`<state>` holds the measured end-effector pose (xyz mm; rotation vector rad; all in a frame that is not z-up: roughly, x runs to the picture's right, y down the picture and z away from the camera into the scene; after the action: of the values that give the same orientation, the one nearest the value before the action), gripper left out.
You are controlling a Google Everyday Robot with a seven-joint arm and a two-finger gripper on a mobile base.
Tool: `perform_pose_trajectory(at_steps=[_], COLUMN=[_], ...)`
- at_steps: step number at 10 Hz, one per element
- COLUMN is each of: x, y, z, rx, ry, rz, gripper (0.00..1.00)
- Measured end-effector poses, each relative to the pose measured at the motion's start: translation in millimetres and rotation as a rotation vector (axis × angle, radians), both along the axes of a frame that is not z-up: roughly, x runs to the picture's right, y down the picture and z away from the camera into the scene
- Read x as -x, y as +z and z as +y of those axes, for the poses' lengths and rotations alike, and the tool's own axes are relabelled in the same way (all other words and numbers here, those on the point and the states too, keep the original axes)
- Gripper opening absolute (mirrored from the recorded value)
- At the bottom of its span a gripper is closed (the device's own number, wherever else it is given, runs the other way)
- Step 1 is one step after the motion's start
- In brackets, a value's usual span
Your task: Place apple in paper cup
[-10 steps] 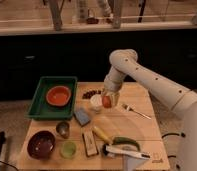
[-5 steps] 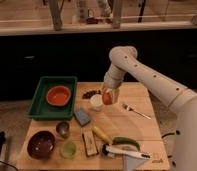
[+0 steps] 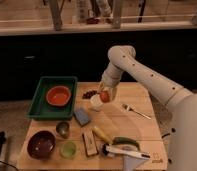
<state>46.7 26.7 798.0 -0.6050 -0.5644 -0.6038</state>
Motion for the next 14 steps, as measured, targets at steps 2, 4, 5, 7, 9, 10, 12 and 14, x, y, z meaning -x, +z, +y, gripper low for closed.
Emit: perform_pose_trajectory(at_steps=[2, 4, 5, 7, 9, 10, 12, 14], x=[3.0, 8.0, 10.2, 12.9, 20.9, 21.7, 22.9, 24.2], y=[6.3, 11.9, 14.0, 16.5, 19.2, 20.1, 21.5, 22.5], z=[-6.2, -10.1, -12.2, -14.2, -16.4, -17.1, -18.8, -19.8], rx=[-0.009, -0.011, -0.009, -0.006, 0.002, 0.008, 0.018, 0.027], ry=[-0.002, -0.005, -0.006, -0.019, -0.037, -0.040, -0.043, -0.046], rz=[-0.017, -0.032, -0.042, -0.060, -0.088, -0.095, -0.105, -0.112], gripper=[0.00, 0.01, 0.06, 0.24, 0.45, 0.55, 0.75, 0.80])
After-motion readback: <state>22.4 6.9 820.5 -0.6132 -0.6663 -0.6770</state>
